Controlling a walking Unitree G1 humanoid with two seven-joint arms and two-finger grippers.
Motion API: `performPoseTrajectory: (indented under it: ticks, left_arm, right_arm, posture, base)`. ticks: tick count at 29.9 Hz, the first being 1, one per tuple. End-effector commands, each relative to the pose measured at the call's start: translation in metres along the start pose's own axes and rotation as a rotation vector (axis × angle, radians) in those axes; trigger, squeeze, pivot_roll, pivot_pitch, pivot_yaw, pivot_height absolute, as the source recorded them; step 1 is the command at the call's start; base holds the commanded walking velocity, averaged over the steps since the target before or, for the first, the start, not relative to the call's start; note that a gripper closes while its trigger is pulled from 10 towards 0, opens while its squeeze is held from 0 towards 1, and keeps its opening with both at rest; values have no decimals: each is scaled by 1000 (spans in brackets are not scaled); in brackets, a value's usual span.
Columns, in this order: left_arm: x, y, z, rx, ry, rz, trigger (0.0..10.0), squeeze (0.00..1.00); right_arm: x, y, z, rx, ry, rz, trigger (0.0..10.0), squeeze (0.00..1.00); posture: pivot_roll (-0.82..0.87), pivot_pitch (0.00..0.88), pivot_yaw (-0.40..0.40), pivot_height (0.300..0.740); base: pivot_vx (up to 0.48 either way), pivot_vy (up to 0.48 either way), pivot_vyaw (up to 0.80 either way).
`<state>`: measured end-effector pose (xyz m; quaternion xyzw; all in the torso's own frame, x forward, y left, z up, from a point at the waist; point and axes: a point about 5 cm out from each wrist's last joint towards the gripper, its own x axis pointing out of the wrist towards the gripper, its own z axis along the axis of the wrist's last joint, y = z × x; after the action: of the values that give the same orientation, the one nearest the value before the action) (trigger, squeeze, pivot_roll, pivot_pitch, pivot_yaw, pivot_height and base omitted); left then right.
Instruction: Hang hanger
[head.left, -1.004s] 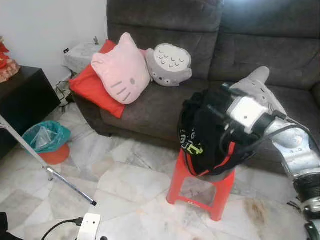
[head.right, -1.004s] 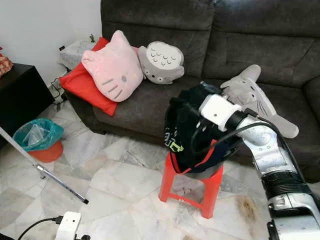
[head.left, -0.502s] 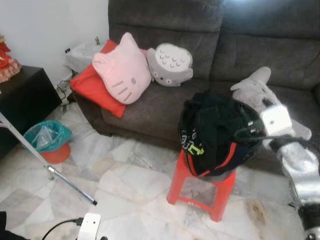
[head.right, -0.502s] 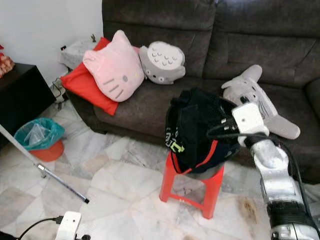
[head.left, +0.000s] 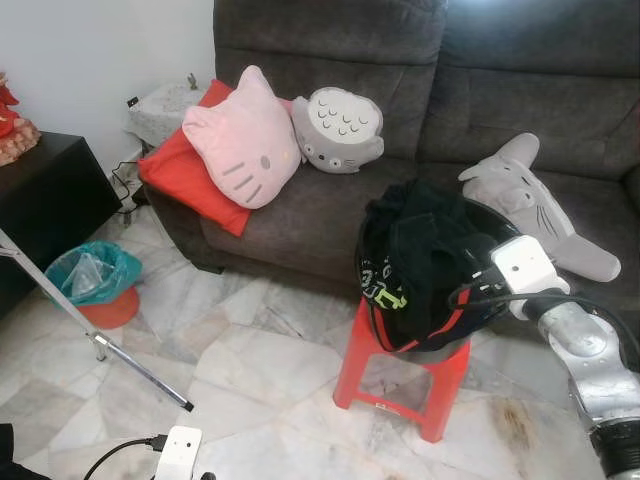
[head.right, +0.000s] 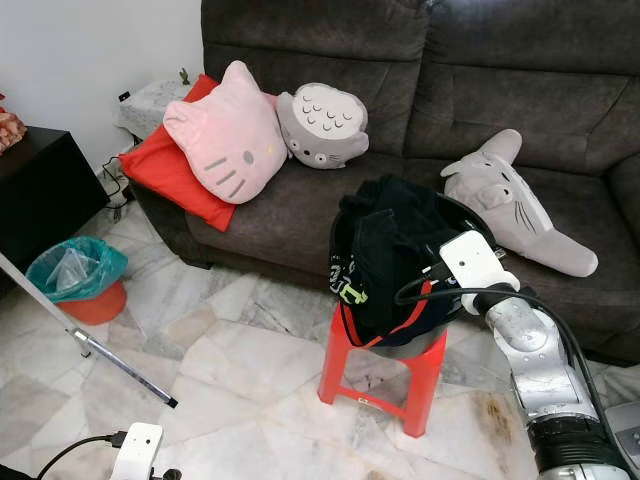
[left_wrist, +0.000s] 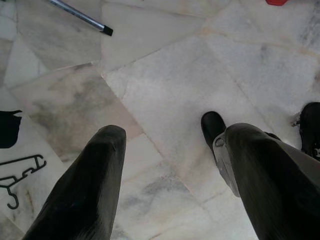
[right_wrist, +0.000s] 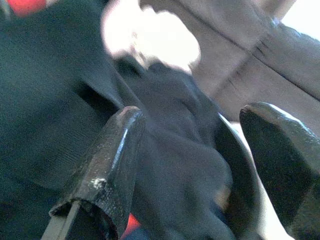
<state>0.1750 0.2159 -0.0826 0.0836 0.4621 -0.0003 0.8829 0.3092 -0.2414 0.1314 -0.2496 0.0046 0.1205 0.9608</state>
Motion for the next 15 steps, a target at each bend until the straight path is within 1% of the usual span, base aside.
performPoseTrajectory:
  ticks: [1, 2, 3, 4, 6, 7, 8, 9, 10, 11, 15]
  left_arm:
    - [-1, 2, -2, -15, 2, 8, 10000, 0]
    - [-1, 2, -2, -15, 1, 8, 10000, 0]
    - [-1, 2, -2, -16, 1, 8, 10000, 0]
    - [-1, 2, -2, -16, 1, 8, 10000, 0]
    - [-1, 2, -2, -18, 0, 8, 10000, 0]
    - [-1, 2, -2, -19, -1, 7, 10000, 0]
    - [-1, 2, -2, -19, -1, 7, 10000, 0]
    - [-1, 2, -2, -19, -1, 7, 10000, 0]
    - [-1, 3, -2, -16, -1, 7, 10000, 0]
    - [-1, 3, -2, -15, -2, 7, 10000, 0]
    - [-1, 3, -1, -5, -6, 5, 10000, 0]
  right_arm:
    - [-3, -2, 17, 74, -133, -66, 10000, 0]
    - [-5, -2, 20, 93, -157, -103, 10000, 0]
    - [-12, 3, 24, 137, -201, -147, 10000, 0]
    - [-12, 3, 24, 137, -201, -147, 10000, 0]
    - [-21, 12, 24, 169, -224, -149, 10000, 0]
    - [-28, 19, 22, 198, -229, -163, 10000, 0]
    - [-34, 26, 19, 225, -224, -168, 10000, 0]
    - [-34, 26, 19, 225, -224, -168, 10000, 0]
    - [-42, 39, 14, 244, -205, -157, 10000, 0]
    - [-45, 46, 12, 267, -195, -154, 10000, 0]
    - [-49, 66, 11, 310, -182, -136, 10000, 0]
  posture:
    - [-106, 0, 52, 736]
    - [-105, 0, 48, 736]
    - [-101, 0, 47, 736]
    - [-101, 0, 47, 736]
    - [-102, 0, 45, 736]
    - [-104, 0, 45, 736]
    - [-107, 0, 46, 736]
    - [-107, 0, 46, 736]
    - [-112, 0, 47, 736]
    - [-113, 0, 48, 736]
    - [-115, 0, 49, 736]
  base:
    - [0, 0, 0]
    - [0, 0, 0]
    - [0, 0, 0]
    - [0, 0, 0]
    - [0, 0, 0]
    - [0, 0, 0]
    - [0, 0, 0]
    - [0, 0, 0]
    - [0, 0, 0]
    - [0, 0, 0]
    - [0, 0, 0]
